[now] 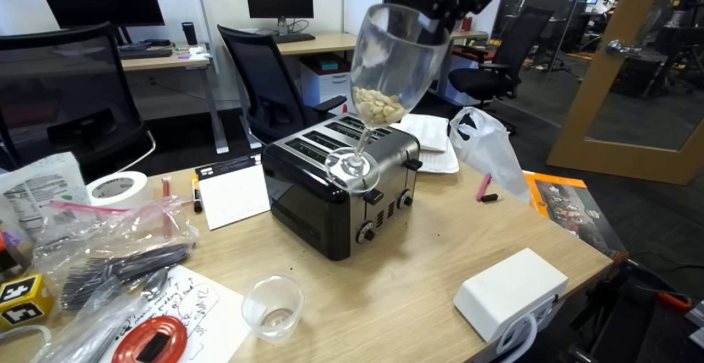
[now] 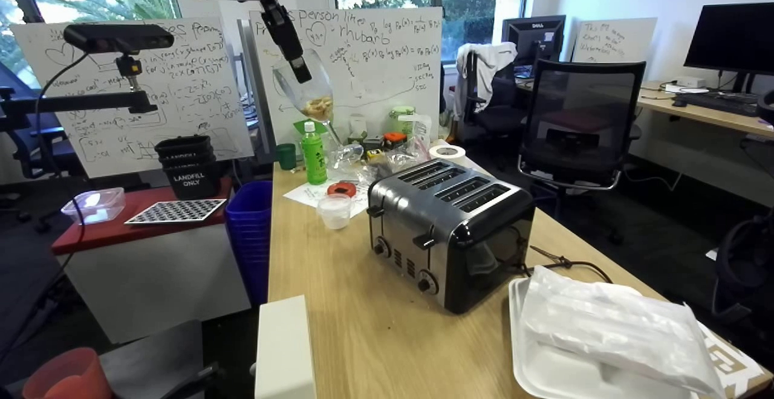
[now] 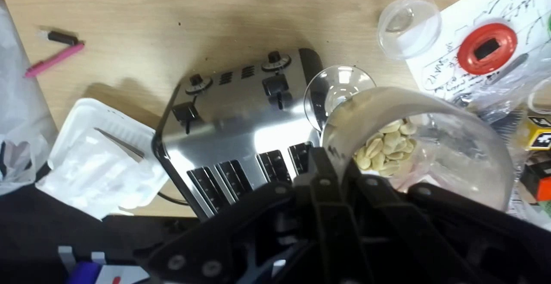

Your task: Move the wine glass from the right side of the toaster to the left side.

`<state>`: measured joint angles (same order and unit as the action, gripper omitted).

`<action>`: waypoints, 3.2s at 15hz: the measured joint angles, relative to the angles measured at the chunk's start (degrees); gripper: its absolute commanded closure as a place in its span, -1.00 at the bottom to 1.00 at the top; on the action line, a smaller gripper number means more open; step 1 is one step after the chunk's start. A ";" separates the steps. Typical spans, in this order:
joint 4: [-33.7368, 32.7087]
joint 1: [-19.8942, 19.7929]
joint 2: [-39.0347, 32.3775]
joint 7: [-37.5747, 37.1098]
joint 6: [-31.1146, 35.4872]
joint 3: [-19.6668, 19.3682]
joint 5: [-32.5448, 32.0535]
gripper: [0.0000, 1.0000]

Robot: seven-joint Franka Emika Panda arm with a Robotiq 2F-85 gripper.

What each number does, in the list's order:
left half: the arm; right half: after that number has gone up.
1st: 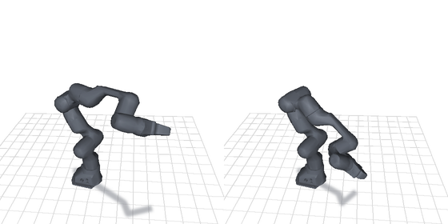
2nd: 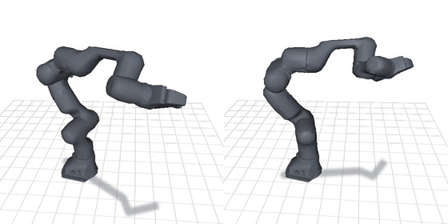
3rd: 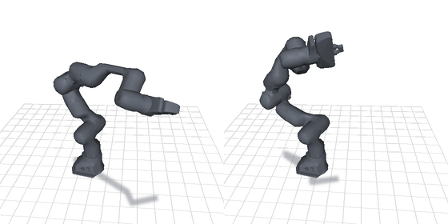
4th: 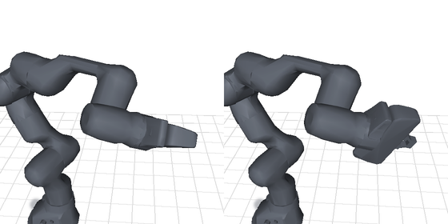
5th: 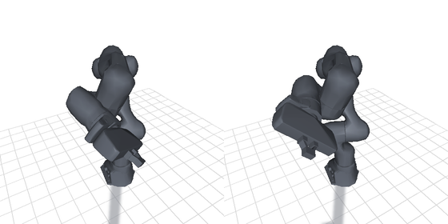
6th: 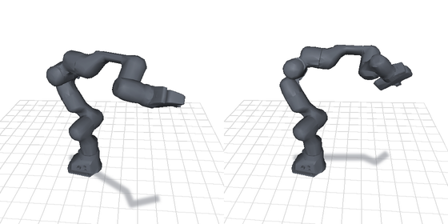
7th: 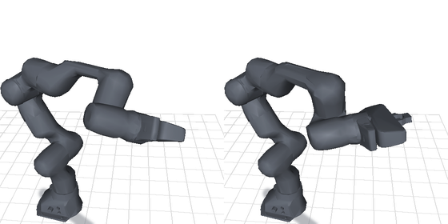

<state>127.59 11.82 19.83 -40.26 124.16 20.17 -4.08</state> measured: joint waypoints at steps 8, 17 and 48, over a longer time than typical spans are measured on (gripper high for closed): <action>-15.11 0.69 -13.60 1.31 1.70 5.11 -12.21 0.96; -32.45 10.08 -34.85 2.44 -0.99 1.60 -20.66 0.96; -60.27 20.88 -65.27 8.52 -14.25 -11.70 -12.44 -0.50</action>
<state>67.32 32.70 -45.44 -31.75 109.91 8.47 -16.52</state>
